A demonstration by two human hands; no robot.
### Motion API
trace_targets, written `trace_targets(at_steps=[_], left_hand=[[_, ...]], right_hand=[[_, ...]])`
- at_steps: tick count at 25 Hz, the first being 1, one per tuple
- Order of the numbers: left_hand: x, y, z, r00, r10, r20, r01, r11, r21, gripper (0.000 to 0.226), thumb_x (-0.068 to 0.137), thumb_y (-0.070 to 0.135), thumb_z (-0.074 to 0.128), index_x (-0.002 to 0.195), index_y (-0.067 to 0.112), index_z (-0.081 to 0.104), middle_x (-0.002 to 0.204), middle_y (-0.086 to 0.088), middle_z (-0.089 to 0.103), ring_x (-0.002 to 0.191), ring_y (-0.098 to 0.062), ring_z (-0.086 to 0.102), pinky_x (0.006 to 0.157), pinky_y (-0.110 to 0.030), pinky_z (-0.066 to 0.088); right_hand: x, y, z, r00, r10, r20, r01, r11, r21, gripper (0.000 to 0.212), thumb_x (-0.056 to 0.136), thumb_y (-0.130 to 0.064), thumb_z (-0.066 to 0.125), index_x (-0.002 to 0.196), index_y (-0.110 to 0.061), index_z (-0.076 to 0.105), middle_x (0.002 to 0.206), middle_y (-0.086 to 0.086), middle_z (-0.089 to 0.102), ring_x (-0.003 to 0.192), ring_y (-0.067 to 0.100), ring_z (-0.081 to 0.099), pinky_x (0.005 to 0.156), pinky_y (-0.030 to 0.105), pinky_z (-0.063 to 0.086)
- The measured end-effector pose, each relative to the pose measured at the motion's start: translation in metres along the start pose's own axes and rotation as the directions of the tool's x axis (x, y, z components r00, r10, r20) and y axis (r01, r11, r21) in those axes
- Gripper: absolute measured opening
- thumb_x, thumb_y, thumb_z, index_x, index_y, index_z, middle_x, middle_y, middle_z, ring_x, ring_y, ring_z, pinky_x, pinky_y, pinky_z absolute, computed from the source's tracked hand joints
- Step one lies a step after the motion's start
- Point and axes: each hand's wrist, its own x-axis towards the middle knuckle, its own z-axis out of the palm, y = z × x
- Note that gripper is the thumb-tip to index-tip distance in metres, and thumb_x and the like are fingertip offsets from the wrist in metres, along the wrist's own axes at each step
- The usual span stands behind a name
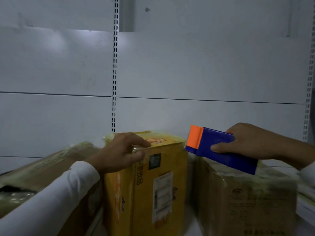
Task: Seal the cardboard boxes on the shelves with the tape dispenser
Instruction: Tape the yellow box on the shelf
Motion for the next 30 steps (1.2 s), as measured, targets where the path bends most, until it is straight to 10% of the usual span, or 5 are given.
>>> trace_targets(at_steps=[4, 12, 20, 26, 30], left_hand=[[-0.007, -0.005, -0.012, 0.987, -0.084, 0.14, 0.098, 0.99, -0.098, 0.039, 0.079, 0.031, 0.049, 0.116, 0.034, 0.063, 0.132, 0.005, 0.052, 0.127, -0.006, 0.041, 0.101, -0.029, 0.04], [-0.031, -0.036, -0.003, 0.894, -0.272, -0.356, 0.374, 0.891, 0.258, 0.019, 0.09, 0.004, 0.048, 0.098, 0.018, 0.058, 0.108, -0.007, 0.062, 0.104, -0.028, 0.053, 0.091, -0.038, 0.041], [0.001, 0.049, 0.049, 0.989, -0.108, -0.102, 0.138, 0.918, 0.373, 0.076, 0.08, 0.08, 0.026, 0.129, 0.027, 0.05, 0.13, 0.007, 0.057, 0.125, -0.014, 0.047, 0.116, -0.053, 0.01], [-0.007, 0.031, 0.033, 0.985, 0.008, -0.172, -0.021, 0.997, -0.072, 0.031, 0.085, 0.033, 0.056, 0.111, 0.019, 0.068, 0.105, 0.007, 0.068, 0.096, -0.009, 0.061, 0.114, -0.041, 0.025], [-0.019, 0.013, 0.021, 0.974, -0.068, -0.214, 0.033, 0.986, -0.161, 0.024, 0.09, 0.011, 0.06, 0.112, 0.019, 0.065, 0.104, 0.008, 0.063, 0.096, -0.01, 0.059, 0.087, -0.032, 0.05]], right_hand=[[-0.008, -0.01, -0.003, 0.999, -0.041, 0.035, 0.039, 0.997, 0.059, 0.054, 0.078, -0.061, 0.066, 0.08, -0.007, 0.069, 0.069, 0.009, 0.073, 0.056, 0.021, 0.067, 0.056, 0.026, 0.045], [-0.041, -0.019, -0.01, 0.998, -0.03, 0.061, 0.023, 0.993, 0.112, 0.05, 0.075, -0.063, 0.064, 0.076, -0.013, 0.067, 0.065, 0.001, 0.072, 0.049, 0.01, 0.064, 0.051, 0.018, 0.043], [-0.057, -0.021, -0.004, 0.996, -0.022, 0.092, 0.014, 0.996, 0.085, 0.043, 0.081, -0.057, 0.065, 0.08, -0.015, 0.066, 0.066, 0.002, 0.071, 0.051, 0.008, 0.064, 0.054, 0.018, 0.045], [-0.07, -0.016, -0.006, 0.985, -0.079, 0.151, 0.046, 0.976, 0.211, 0.049, 0.073, -0.062, 0.063, 0.083, -0.014, 0.066, 0.071, 0.002, 0.073, 0.057, 0.011, 0.067, 0.057, 0.021, 0.047], [-0.07, -0.018, -0.002, 0.978, -0.133, 0.162, 0.085, 0.958, 0.273, 0.041, 0.073, -0.06, 0.063, 0.075, -0.019, 0.063, 0.064, -0.004, 0.071, 0.051, 0.007, 0.063, 0.053, 0.019, 0.043]])
